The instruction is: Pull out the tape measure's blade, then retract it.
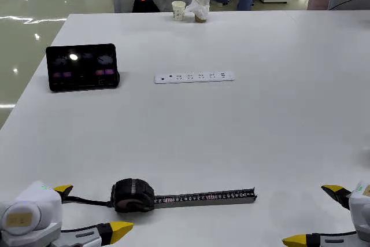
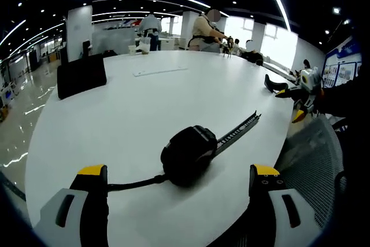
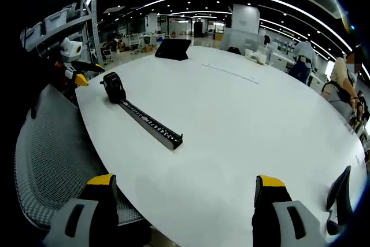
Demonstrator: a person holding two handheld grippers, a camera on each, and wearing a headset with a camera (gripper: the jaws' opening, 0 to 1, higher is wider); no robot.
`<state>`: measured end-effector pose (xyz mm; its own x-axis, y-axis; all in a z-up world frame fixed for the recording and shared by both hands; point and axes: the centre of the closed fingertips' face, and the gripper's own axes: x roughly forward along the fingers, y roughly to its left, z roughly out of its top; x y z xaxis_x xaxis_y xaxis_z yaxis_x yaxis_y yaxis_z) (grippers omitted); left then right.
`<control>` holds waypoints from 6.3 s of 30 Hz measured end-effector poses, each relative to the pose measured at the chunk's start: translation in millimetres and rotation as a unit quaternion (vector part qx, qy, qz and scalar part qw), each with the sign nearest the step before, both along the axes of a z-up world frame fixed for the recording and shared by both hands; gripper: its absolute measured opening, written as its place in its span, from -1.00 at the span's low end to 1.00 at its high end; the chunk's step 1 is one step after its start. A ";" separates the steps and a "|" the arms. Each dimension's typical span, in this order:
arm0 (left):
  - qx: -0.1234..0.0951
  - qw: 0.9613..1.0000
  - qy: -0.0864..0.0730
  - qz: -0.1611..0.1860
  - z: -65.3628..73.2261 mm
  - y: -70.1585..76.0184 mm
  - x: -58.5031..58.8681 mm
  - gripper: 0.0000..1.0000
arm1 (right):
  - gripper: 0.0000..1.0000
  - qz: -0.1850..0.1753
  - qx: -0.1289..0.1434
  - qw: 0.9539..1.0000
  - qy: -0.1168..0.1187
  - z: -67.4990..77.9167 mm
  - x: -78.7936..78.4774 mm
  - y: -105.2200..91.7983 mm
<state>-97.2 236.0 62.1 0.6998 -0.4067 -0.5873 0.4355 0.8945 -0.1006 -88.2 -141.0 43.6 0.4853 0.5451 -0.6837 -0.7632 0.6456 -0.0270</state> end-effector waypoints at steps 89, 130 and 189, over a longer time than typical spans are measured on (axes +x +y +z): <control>0.007 0.978 -0.027 0.206 -39.2 -40.4 57.7 0.94 | -0.64 0.377 -0.175 0.906 0.080 -57.2 41.0 76.8; 0.031 0.978 0.021 0.205 -51.2 -33.4 50.1 0.30 | -0.80 0.350 -0.214 0.906 0.106 -60.0 42.7 79.4; 0.033 0.980 0.025 0.197 -52.3 -34.1 52.0 0.30 | -0.78 0.356 -0.209 0.905 0.104 -60.1 40.4 113.8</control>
